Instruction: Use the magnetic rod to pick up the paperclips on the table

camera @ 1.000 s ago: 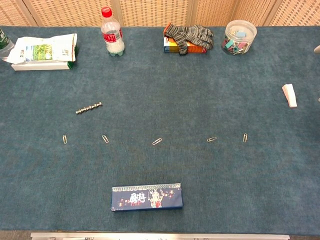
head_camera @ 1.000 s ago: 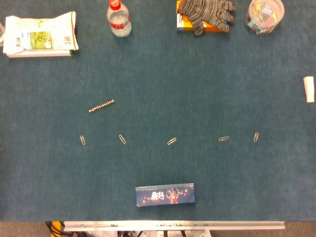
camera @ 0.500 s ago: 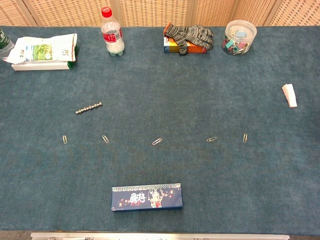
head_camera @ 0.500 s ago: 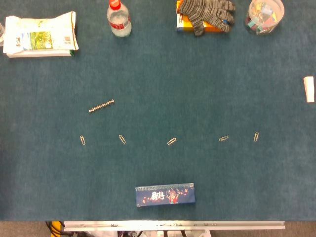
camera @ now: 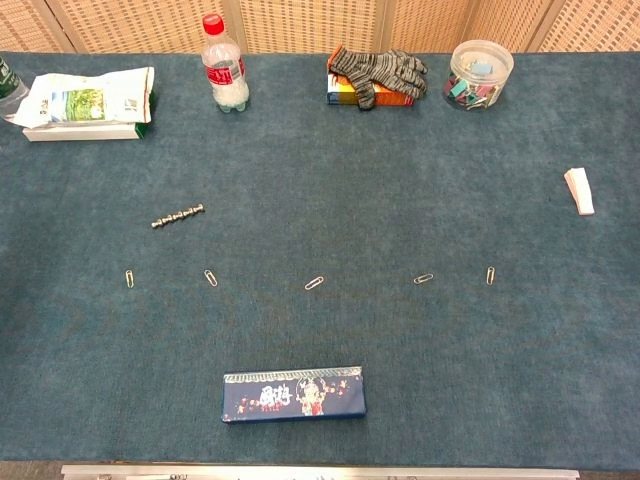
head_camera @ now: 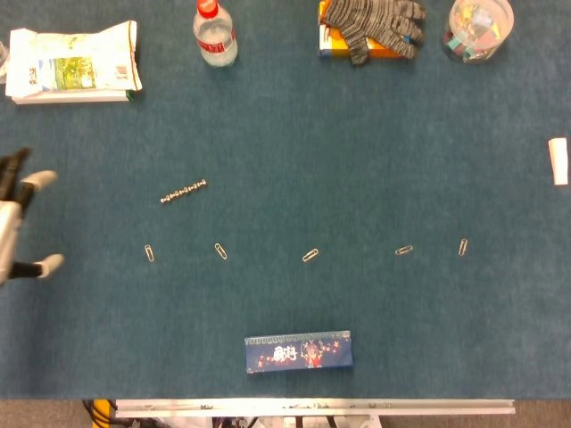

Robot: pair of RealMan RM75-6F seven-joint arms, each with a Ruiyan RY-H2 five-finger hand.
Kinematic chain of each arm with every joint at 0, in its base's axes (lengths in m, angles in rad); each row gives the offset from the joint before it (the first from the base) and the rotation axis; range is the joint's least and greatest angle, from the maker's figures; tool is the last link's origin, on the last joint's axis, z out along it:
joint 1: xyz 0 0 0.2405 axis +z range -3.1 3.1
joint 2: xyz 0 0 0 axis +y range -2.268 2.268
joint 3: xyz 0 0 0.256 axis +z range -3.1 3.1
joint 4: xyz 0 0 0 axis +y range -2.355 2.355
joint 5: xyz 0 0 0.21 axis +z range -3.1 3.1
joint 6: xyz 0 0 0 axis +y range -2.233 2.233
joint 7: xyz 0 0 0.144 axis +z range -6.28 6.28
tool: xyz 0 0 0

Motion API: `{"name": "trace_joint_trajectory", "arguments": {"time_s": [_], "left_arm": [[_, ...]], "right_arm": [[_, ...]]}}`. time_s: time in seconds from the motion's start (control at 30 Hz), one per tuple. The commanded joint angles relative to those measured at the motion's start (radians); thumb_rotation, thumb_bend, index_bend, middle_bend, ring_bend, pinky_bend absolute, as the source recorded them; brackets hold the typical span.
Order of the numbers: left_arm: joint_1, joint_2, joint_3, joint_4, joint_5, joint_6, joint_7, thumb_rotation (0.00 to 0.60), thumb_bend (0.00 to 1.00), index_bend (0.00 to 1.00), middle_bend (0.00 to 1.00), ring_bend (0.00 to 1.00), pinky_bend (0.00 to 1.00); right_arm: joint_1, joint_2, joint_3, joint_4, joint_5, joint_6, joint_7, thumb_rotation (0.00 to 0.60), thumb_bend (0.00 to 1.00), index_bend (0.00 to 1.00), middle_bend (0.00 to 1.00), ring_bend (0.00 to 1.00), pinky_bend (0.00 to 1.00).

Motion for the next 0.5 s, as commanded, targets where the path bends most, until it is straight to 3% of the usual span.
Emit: {"name": "trace_joint_trajectory", "arguments": {"time_s": [0.03, 0.17, 0.5], "left_arm": [[-0.057, -0.040, -0.010, -0.024, -0.061, -0.075, 0.053, 0.600, 0.06, 0.16, 0.00, 0.00, 0.05], [-0.115, -0.081, -0.031, -0.034, -0.137, -0.140, 0.095, 0.600, 0.04, 0.10, 0.00, 0.00, 0.05], [-0.236, -0.231, -0.069, 0.049, -0.306, -0.181, 0.265, 0.600, 0.03, 0.05, 0.00, 0.00, 0.05]], "right_arm": [[-0.004, 0.004, 0.001, -0.001, -0.001, 0.006, 0.004, 0.600, 0.04, 0.26, 0.24, 0.18, 0.30], [-0.005, 0.008, 0.004, -0.002, 0.000, 0.006, 0.011, 0.600, 0.04, 0.26, 0.24, 0.18, 0.30], [-0.007, 0.020, 0.009, -0.001, 0.006, 0.004, 0.032, 0.600, 0.04, 0.26, 0.24, 0.18, 0.30]]}}
